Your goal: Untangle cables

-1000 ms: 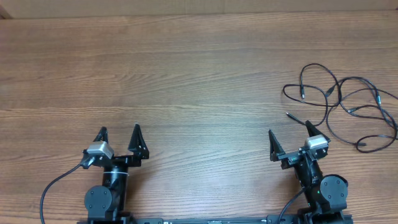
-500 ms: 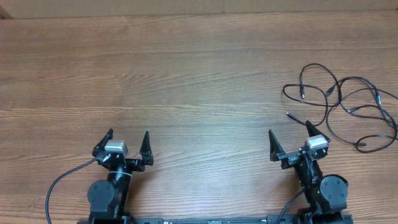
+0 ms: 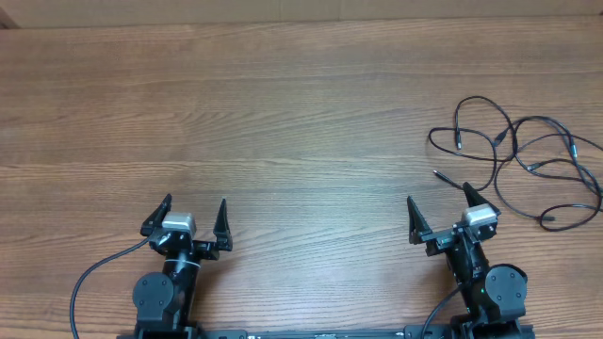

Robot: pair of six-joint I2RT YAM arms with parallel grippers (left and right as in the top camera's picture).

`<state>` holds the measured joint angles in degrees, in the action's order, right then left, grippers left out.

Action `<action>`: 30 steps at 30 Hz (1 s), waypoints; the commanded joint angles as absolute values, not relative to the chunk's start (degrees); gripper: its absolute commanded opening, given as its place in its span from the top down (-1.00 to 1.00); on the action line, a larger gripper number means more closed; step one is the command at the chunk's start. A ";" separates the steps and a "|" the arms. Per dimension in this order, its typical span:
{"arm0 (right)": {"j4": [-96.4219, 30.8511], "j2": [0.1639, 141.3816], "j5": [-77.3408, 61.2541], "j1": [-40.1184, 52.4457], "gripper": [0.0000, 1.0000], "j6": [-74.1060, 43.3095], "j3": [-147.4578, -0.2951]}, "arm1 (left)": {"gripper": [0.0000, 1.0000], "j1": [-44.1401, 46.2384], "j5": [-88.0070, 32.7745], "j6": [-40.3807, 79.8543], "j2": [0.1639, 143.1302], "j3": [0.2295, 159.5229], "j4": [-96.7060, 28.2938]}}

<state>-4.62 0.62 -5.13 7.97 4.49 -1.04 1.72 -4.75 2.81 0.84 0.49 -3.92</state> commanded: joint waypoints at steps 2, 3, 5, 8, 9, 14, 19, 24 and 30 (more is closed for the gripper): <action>-4.43 0.16 -5.23 8.25 -1.00 4.58 -0.45 | -0.99 1.15 -5.50 2.94 0.19 0.25 -4.03; -4.40 0.16 -5.23 8.25 -1.00 4.58 -0.45 | -1.00 1.15 -5.50 2.94 0.19 0.25 -4.05; -4.43 0.16 -5.23 8.25 -1.00 4.58 -0.45 | -0.99 1.15 -5.50 2.94 0.19 0.25 -4.05; -4.40 0.16 -5.23 8.25 -1.00 4.58 -0.47 | -0.99 1.15 -5.50 2.94 0.19 0.25 -4.05; -4.43 0.16 -5.23 8.25 -1.00 4.60 -0.45 | -0.99 1.15 -5.50 2.94 0.19 0.27 -4.05; -4.43 0.16 -5.23 8.25 -1.00 4.58 -0.47 | -0.99 1.15 -5.48 2.94 0.21 0.27 -4.05; -4.43 0.16 -5.23 8.25 -1.00 4.58 -0.45 | -0.99 1.15 -5.50 2.94 0.21 0.27 -4.05; -4.43 0.16 -5.23 8.25 -1.00 4.58 -0.45 | -0.99 1.15 -5.48 2.94 0.23 0.27 -4.05; -4.43 0.16 -5.23 8.25 -1.00 4.58 -0.45 | -0.99 1.15 -5.50 2.94 0.23 0.27 -4.05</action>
<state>-4.60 0.62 -5.13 7.97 4.49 -1.04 1.72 -4.75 2.81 0.84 0.51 -3.92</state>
